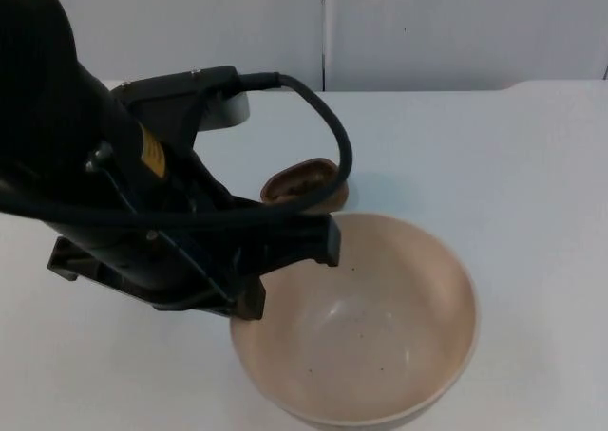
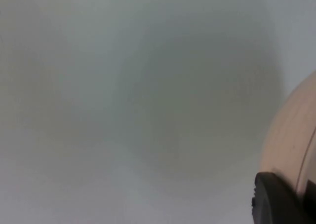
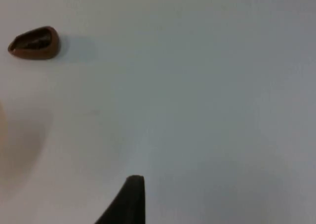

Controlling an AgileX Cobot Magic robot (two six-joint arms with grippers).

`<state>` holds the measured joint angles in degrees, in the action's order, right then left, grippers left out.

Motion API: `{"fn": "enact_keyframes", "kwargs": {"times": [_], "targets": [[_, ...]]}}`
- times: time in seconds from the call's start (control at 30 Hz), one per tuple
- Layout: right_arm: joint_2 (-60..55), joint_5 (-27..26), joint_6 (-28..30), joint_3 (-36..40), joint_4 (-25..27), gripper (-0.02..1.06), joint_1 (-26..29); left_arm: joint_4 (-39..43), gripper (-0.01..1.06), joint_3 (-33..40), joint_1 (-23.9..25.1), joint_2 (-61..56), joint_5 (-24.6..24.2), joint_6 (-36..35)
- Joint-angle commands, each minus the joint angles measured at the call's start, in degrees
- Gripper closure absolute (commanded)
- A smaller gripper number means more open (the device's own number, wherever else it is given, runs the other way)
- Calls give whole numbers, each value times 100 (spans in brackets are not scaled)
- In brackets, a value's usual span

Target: Pick up the bowl with the left hand and pour the coffee beans from the cup into the bowl with the right hand.

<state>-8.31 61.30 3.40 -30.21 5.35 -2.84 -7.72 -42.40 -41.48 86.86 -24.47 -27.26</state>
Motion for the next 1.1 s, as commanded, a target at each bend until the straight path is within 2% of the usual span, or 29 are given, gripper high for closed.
{"fn": "enact_keyframes", "kwargs": {"times": [0.0, 0.33, 0.77, 1.0, 1.07], "targets": [[-302, -169, 11, -88, 131, -1, 28, -69, 105, 14, -35, 3, 103, -1], [-2354, -730, 246, -986, 295, -1, 28, -69, 105, 14, -35, 3, 91, -1], [-4858, -708, 524, -2892, 442, 0, 28, -53, 105, 14, -35, 3, 81, -1], [-6037, -579, 600, -3822, 770, 0, 12, 203, 105, 14, -35, 3, 81, -24], [-6397, -540, 600, -4137, 698, 0, -166, 444, 105, 14, -35, 3, 68, -172]]}}
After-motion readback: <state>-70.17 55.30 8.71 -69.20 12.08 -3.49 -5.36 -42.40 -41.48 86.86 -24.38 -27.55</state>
